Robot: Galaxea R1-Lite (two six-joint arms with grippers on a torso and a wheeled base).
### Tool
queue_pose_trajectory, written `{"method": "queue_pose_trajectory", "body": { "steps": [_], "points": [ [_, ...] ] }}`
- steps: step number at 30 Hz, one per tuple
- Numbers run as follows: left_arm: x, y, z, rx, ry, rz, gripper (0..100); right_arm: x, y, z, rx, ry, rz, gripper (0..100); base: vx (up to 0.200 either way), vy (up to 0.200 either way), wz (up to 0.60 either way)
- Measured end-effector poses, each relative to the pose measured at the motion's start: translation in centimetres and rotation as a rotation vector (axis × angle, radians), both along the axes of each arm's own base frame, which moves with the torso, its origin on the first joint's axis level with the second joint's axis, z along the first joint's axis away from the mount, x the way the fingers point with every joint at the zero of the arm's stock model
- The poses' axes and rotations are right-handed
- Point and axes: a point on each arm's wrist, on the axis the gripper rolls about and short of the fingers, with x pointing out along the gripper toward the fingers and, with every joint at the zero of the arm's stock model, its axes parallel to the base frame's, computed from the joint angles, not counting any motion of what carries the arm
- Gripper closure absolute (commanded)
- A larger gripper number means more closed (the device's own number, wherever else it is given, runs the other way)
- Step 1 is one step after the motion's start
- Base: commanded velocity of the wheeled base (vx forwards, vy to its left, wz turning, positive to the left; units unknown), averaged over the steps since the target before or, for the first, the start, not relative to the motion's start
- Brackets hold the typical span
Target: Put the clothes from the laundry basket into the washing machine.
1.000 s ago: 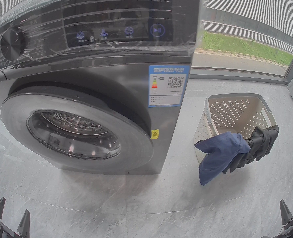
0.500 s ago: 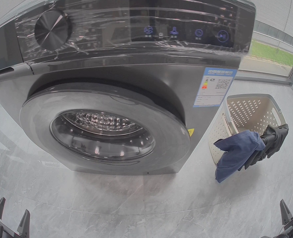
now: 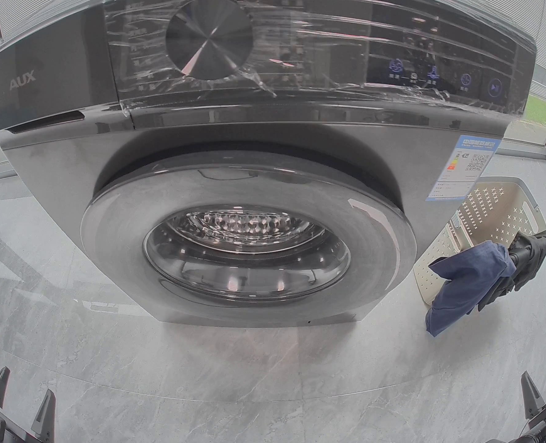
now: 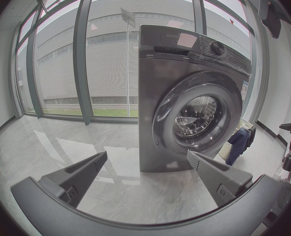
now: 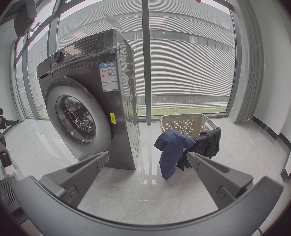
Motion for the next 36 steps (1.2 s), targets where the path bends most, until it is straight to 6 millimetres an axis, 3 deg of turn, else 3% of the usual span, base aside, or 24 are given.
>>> {"method": "queue_pose_trajectory", "body": {
  "steps": [4, 25, 36],
  "points": [
    [0.00, 0.00, 0.00, -0.001, 0.000, 0.000, 0, 0.00, 0.00, 0.00, 0.000, 0.000, 0.001, 0, -0.200, 0.000, 0.00],
    [0.00, 0.00, 0.00, -0.001, 0.000, 0.000, 0, 0.00, 0.00, 0.00, 0.000, 0.000, 0.000, 0, 0.000, 0.000, 0.09],
    [0.00, 0.00, 0.00, -0.001, 0.000, 0.000, 0, 0.00, 0.00, 0.00, 0.000, 0.000, 0.000, 0, 0.000, 0.164, 0.00]
  ]
}}
